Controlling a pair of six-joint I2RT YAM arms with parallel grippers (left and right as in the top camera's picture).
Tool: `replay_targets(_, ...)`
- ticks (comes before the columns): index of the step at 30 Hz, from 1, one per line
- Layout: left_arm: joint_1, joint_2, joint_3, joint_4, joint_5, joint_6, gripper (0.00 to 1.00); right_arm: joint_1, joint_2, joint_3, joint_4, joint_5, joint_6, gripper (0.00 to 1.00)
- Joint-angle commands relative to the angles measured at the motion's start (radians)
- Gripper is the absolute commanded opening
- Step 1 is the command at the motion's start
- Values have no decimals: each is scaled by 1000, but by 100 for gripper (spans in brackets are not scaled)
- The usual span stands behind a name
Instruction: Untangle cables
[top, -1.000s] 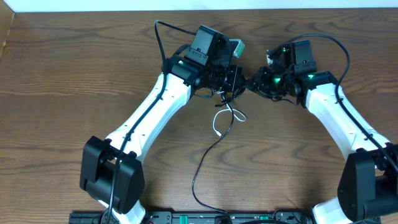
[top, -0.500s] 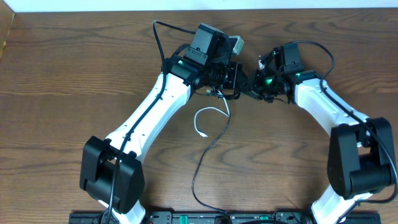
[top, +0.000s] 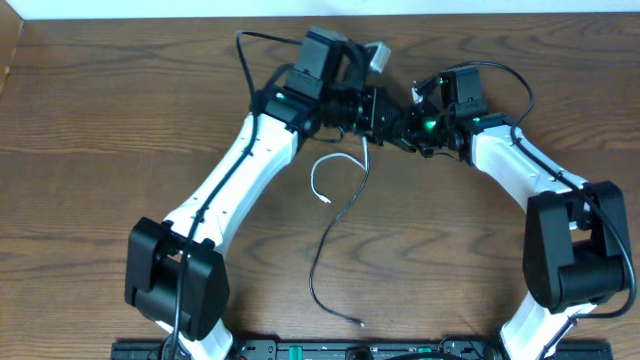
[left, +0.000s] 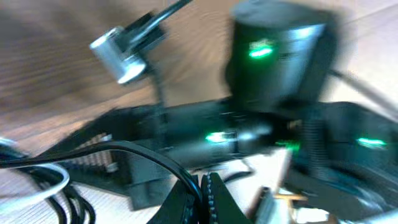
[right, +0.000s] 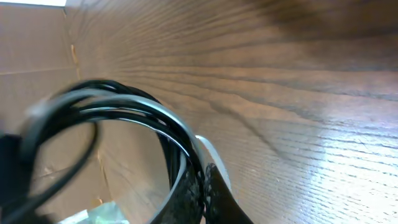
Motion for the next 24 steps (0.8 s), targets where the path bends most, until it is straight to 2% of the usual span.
replay_targets(1, 36, -2, 7, 39, 247, -77, 8, -8, 50, 5, -3, -18, 20, 1)
replay_targets(4, 64, -2, 7, 39, 292, -89, 7, -14, 58, 5, -3, -25, 3, 1)
replay_targets(12, 97, -2, 6, 35, 292, -82, 7, -65, 35, 6, -11, -83, -106, 2)
replay_targets(16, 97, -2, 6, 11, 291, -8, 7, -100, 10, 11, -18, -179, -220, 6)
replay_targets(21, 97, -2, 6, -72, 247, 55, 7, -129, -78, 15, -94, -185, -301, 8)
replay_targets(24, 97, -2, 6, -108, 189, 55, 7, -130, -147, 15, -125, -184, -372, 15)
